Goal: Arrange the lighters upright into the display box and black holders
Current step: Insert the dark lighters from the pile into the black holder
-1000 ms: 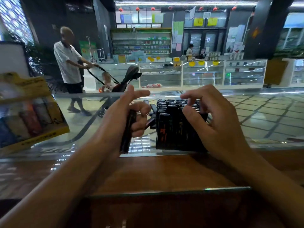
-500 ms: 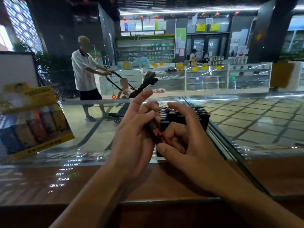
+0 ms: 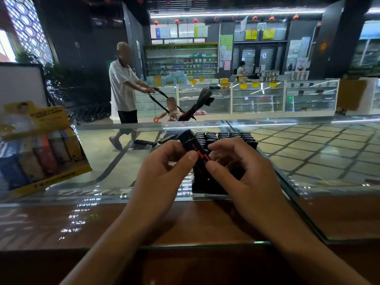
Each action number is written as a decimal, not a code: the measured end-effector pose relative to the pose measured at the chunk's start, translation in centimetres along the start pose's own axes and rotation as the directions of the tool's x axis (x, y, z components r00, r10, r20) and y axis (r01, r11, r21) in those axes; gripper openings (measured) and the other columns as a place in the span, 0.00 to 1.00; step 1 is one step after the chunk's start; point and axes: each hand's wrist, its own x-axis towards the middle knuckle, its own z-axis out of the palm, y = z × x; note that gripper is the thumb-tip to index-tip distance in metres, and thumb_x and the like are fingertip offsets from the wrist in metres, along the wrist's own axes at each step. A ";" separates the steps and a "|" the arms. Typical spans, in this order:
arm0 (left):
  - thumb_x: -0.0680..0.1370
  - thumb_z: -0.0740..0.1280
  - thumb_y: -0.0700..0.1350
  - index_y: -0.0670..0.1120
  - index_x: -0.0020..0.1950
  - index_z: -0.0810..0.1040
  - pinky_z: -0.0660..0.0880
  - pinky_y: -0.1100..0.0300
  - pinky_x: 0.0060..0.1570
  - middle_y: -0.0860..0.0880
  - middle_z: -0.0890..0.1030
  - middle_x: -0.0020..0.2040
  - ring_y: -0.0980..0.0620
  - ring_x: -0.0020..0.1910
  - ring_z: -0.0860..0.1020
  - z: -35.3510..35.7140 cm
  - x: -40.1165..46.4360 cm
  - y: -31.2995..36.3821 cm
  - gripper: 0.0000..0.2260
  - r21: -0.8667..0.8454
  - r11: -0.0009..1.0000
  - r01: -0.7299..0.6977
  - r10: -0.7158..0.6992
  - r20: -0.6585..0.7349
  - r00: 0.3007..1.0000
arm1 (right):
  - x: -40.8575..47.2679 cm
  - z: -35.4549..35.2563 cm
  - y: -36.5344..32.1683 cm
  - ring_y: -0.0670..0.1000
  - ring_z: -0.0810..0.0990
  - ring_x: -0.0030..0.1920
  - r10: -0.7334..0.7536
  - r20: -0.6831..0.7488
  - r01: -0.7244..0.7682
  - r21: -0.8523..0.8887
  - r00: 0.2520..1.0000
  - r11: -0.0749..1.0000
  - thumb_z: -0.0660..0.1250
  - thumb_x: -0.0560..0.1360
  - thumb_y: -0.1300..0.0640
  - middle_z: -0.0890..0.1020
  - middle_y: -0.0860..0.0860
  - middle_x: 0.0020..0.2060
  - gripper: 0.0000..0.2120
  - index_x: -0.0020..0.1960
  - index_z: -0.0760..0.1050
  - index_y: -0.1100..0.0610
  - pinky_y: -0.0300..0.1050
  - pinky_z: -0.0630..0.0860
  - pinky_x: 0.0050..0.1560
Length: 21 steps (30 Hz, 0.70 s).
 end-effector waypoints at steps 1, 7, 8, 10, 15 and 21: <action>0.79 0.68 0.43 0.47 0.46 0.82 0.75 0.66 0.41 0.51 0.84 0.41 0.58 0.41 0.81 -0.1 -0.1 0.1 0.04 0.024 1.000 -0.004 0.004 0.024 1.000 | 0.1 -0.1 0.0 0.43 0.82 0.46 0.000 -0.006 0.000 0.010 1.000 1.000 0.70 0.76 0.54 0.82 0.39 0.45 0.11 0.58 0.77 0.46 0.34 0.76 0.44; 0.76 0.70 0.46 0.49 0.44 0.80 0.78 0.54 0.44 0.49 0.82 0.40 0.53 0.41 0.80 0.0 -0.1 0.0 0.02 0.185 0.982 -0.038 0.027 0.059 0.998 | 0.3 -0.2 0.1 0.39 0.80 0.44 -0.037 0.104 0.042 -0.050 0.994 0.998 0.69 0.77 0.61 0.78 0.39 0.48 0.28 0.72 0.68 0.42 0.27 0.72 0.42; 0.76 0.70 0.46 0.49 0.45 0.81 0.79 0.53 0.45 0.49 0.82 0.40 0.52 0.41 0.80 0.0 -0.1 0.0 0.02 0.190 0.981 -0.031 0.021 0.054 0.998 | 0.3 -0.3 0.1 0.39 0.80 0.43 -0.039 0.100 0.044 -0.050 0.994 0.998 0.69 0.77 0.62 0.78 0.41 0.45 0.28 0.73 0.67 0.42 0.26 0.72 0.41; 0.77 0.70 0.47 0.50 0.45 0.81 0.78 0.56 0.43 0.52 0.82 0.40 0.54 0.41 0.80 -0.4 0.0 -0.2 0.02 0.208 0.978 -0.022 0.018 0.021 1.000 | 0.4 -0.4 0.1 0.40 0.80 0.43 -0.042 0.047 0.046 -0.076 0.998 0.996 0.70 0.77 0.61 0.79 0.41 0.42 0.26 0.71 0.70 0.44 0.27 0.73 0.40; 0.74 0.73 0.49 0.53 0.45 0.79 0.71 0.64 0.39 0.55 0.82 0.39 0.60 0.40 0.79 -3.4 0.7 -1.5 0.04 0.413 0.910 0.033 -0.049 0.028 0.998 | 1.1 -0.7 0.9 0.39 0.81 0.46 -0.019 -0.061 0.009 -0.158 0.998 0.987 0.70 0.76 0.58 0.81 0.40 0.44 0.14 0.59 0.73 0.46 0.32 0.78 0.42; 0.72 0.73 0.59 0.57 0.59 0.73 0.69 0.66 0.53 0.62 0.75 0.54 0.61 0.56 0.72 -4.3 1.7 -2.8 0.19 0.746 0.662 -0.071 -0.288 0.341 0.895 | 1.2 0.5 1.4 0.45 0.78 0.50 -0.108 0.029 0.109 -0.454 0.994 0.884 0.74 0.74 0.54 0.79 0.43 0.47 0.15 0.58 0.73 0.49 0.43 0.75 0.52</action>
